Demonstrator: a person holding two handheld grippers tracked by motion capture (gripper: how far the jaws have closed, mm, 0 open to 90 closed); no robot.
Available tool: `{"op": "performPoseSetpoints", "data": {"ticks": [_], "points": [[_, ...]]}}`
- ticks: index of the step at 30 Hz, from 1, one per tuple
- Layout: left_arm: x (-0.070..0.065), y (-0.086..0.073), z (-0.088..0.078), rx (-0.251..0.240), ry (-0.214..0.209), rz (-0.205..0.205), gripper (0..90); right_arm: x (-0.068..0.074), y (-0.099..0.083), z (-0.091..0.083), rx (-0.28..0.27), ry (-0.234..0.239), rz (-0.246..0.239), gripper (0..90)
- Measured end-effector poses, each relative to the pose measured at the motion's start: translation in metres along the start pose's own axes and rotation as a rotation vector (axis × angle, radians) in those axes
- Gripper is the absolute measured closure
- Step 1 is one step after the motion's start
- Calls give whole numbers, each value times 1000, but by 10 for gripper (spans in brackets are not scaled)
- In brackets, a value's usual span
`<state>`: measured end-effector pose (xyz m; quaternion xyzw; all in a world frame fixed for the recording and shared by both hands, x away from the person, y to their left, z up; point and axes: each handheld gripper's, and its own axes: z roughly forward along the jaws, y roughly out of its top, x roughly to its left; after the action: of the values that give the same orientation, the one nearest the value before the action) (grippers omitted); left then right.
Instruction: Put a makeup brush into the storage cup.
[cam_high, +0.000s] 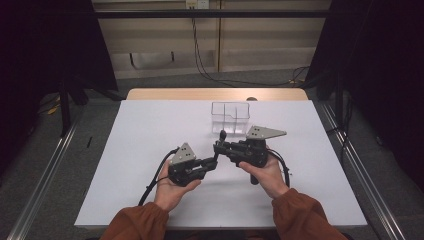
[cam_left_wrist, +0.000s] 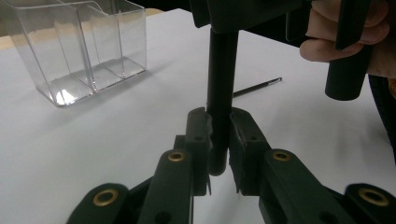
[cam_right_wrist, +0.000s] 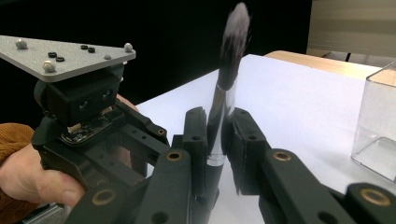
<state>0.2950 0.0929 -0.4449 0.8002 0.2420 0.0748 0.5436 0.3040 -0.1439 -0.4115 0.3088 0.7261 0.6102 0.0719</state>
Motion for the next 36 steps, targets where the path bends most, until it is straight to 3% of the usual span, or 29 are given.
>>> {"op": "performPoseSetpoints", "data": {"ticks": [7,17,19,21,26,33,36], "points": [[0,-2,-1,-22,0,-4,748,2,1,0,4,16,-12,799],[1,-1,-1,-14,-4,-21,631,3,1,0,3,18,-38,800],[0,-1,-2,-12,23,-26,577,4,1,0,3,20,-41,800],[0,0,-2,-8,20,-29,567,3,1,-1,2,18,-42,800],[2,1,-4,-14,39,-48,427,3,2,-1,2,19,-49,800],[1,1,-4,-27,41,-33,313,3,3,-3,-2,17,-51,800],[1,1,-4,-21,58,-30,221,2,3,-3,-7,15,-55,800]]}}
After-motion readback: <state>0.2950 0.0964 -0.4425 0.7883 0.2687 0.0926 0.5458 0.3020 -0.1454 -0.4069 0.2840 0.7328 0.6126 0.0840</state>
